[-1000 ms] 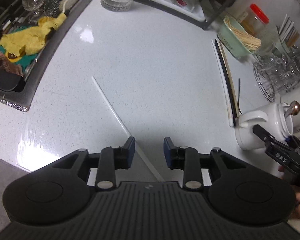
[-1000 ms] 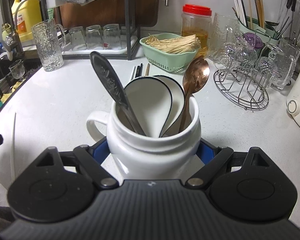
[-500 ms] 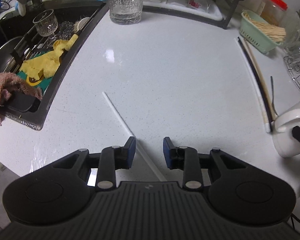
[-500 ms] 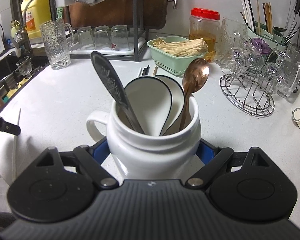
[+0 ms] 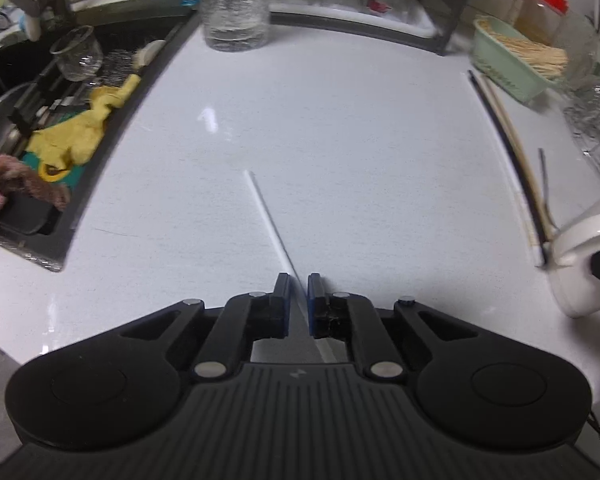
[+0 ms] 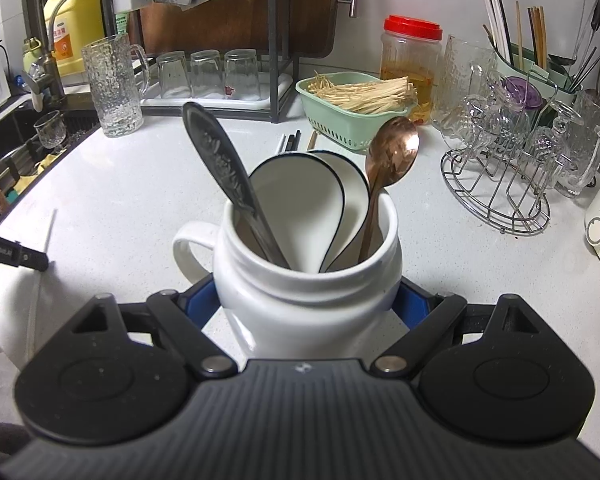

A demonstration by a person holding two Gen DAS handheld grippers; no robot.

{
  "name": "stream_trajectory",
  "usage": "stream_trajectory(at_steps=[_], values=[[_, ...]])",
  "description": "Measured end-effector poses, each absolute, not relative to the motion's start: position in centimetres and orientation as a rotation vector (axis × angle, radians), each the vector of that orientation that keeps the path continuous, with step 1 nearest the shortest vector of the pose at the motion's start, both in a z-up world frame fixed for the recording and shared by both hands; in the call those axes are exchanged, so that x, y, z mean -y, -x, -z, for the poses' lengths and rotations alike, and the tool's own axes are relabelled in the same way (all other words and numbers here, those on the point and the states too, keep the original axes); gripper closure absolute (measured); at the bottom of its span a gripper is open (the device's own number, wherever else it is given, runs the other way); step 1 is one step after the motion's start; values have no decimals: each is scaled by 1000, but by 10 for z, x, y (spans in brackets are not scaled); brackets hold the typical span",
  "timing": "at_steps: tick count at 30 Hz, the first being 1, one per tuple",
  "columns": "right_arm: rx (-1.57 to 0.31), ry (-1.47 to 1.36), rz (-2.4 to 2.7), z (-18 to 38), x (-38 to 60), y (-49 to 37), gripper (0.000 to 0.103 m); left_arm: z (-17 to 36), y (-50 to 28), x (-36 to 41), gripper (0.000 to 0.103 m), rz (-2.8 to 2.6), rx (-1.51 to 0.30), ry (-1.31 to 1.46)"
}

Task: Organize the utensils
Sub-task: 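Close the left tool on the plain white chopstick, then slide the white chopstick with the left tool toward the counter edge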

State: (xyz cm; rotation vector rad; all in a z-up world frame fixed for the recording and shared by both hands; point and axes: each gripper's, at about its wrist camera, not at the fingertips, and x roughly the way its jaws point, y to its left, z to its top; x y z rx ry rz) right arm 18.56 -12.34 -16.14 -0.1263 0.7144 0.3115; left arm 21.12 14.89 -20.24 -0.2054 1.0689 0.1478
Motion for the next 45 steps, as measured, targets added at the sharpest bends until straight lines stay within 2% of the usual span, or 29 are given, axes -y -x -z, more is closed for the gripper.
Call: stream_trajectory(at_steps=[7,13,14,15,16,18,25,31,41,42,44,45], values=[[-717,134,-325,162,123,-186,12,204,-207,-128,97,-46,-1078,203],[-723,142,-343,162,124,-187,12,190,-188,-147,95,-57,-1076,330],[-726,142,-345,162,124,-188,12,187,-183,-151,93,-51,-1076,358],[-729,143,-346,161,123,-188,12,184,-176,-156,85,-45,-1076,390],[-732,145,-349,161,123,-188,12,182,-169,-160,70,-36,-1087,420],[-737,147,-358,161,124,-189,12,178,-154,-164,65,-16,-1092,455],[-745,147,-358,161,123,-189,12,183,-129,-159,66,118,-1179,487],[-750,147,-357,160,123,-190,12,207,-131,-148,66,117,-1337,410],[-749,139,-331,161,121,-189,12,245,-142,-148,67,184,-1404,454],[-750,138,-328,161,121,-189,12,248,-143,-151,69,195,-1411,469],[-751,139,-322,161,120,-188,12,251,-143,-152,79,211,-1417,472],[-752,142,-319,161,119,-188,12,250,-143,-151,88,218,-1411,462]])
